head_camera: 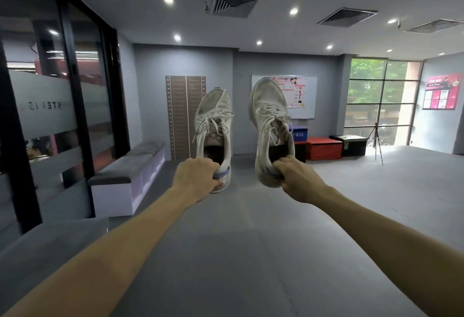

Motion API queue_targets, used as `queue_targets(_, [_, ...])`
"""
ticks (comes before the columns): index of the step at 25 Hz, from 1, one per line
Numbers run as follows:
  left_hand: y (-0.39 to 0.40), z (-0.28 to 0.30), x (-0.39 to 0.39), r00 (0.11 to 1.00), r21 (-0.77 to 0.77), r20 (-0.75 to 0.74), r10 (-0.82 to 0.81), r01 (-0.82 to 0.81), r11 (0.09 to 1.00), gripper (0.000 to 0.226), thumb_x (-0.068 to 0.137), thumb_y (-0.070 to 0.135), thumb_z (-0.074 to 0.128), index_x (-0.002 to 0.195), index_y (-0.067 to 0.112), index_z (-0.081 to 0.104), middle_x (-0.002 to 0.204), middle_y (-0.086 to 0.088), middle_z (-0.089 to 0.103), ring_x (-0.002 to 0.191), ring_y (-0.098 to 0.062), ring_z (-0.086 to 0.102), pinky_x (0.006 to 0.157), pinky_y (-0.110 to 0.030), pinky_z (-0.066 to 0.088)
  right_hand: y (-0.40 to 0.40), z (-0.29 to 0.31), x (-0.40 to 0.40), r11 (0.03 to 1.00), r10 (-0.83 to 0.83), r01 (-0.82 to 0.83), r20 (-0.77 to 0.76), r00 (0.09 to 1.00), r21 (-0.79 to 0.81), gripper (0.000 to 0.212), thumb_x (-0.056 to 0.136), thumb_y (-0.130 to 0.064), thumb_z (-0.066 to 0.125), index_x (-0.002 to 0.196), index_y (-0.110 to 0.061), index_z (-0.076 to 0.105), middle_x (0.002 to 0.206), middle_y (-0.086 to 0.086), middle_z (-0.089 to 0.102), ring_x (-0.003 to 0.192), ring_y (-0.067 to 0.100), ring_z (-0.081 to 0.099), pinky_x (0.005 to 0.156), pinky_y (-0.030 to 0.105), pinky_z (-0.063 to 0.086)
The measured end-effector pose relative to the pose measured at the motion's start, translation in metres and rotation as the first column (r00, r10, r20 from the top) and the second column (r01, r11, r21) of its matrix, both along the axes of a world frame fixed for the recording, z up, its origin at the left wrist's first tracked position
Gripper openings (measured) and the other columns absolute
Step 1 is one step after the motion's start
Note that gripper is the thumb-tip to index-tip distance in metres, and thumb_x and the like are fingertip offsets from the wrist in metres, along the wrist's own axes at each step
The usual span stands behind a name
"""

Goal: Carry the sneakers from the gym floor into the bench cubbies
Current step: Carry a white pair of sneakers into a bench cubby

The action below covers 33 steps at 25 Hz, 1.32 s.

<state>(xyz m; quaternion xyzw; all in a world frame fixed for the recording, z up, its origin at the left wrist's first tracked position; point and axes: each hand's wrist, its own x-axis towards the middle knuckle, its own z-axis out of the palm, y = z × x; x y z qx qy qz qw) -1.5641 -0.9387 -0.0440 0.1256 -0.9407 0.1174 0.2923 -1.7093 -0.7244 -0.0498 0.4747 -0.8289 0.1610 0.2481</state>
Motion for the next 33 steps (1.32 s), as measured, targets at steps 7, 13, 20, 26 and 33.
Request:
queue_targets(7, [-0.119, 0.009, -0.177, 0.998, -0.013, -0.012, 0.054, -0.054, 0.998, 0.023, 0.085, 0.043, 0.060, 0.078, 0.021, 0.059, 0.082, -0.001, 0.063, 0.079, -0.026, 0.062, 0.059, -0.031, 0.035, -0.128, 0.015, -0.194, 1.000, 0.007, -0.007, 0.009, 1.000, -0.022, 0.013, 0.083, -0.011, 0.056, 0.096, -0.015, 0.058, 0.101, 0.004, 0.055, 0.089, 0.026, 0.053, 0.073, 0.037, 0.046])
queue_targets(13, [-0.231, 0.004, -0.307, 0.995, -0.032, -0.016, 0.099, -0.100, 0.995, 0.023, 0.086, 0.042, 0.057, 0.084, 0.019, 0.062, 0.090, -0.001, 0.065, 0.085, -0.027, 0.062, 0.062, -0.030, 0.037, -0.242, 0.006, -0.332, 1.000, 0.014, -0.013, 0.019, 1.000, -0.026, 0.009, 0.087, -0.014, 0.056, 0.096, -0.015, 0.057, 0.096, 0.001, 0.050, 0.078, 0.021, 0.052, 0.071, 0.036, 0.046])
queue_targets(20, [-0.386, 0.018, -0.457, 0.992, -0.044, -0.028, 0.120, -0.122, 0.992, 0.023, 0.086, 0.041, 0.059, 0.083, 0.019, 0.062, 0.087, -0.002, 0.065, 0.082, -0.027, 0.062, 0.062, -0.030, 0.038, -0.398, 0.010, -0.490, 0.997, 0.071, -0.072, -0.022, 0.997, -0.029, 0.018, 0.086, -0.018, 0.060, 0.082, -0.026, 0.044, 0.089, -0.008, 0.046, 0.084, 0.017, 0.050, 0.065, 0.027, 0.036])
queue_targets(26, [-0.507, 0.016, -0.544, 0.981, -0.035, -0.020, 0.191, -0.192, 0.981, 0.023, 0.083, 0.044, 0.060, 0.081, 0.020, 0.062, 0.084, 0.000, 0.064, 0.081, -0.026, 0.061, 0.060, -0.031, 0.035, -0.534, 0.013, -0.598, 0.985, 0.169, -0.169, -0.008, 0.986, -0.040, 0.015, 0.086, -0.018, 0.058, 0.084, -0.026, 0.046, 0.090, -0.004, 0.049, 0.081, 0.018, 0.050, 0.068, 0.028, 0.037])
queue_targets(33, [-0.657, -0.001, -0.598, 0.886, 0.001, 0.002, 0.464, -0.464, 0.886, 0.029, 0.087, 0.049, 0.056, 0.085, 0.021, 0.064, 0.087, 0.001, 0.064, 0.081, -0.024, 0.062, 0.065, -0.031, 0.045, -0.742, 0.002, -0.694, 0.898, 0.440, -0.440, -0.017, 0.898, 0.012, 0.018, 0.084, -0.014, 0.058, 0.082, -0.024, 0.043, 0.087, -0.003, 0.047, 0.082, 0.023, 0.051, 0.065, 0.031, 0.036])
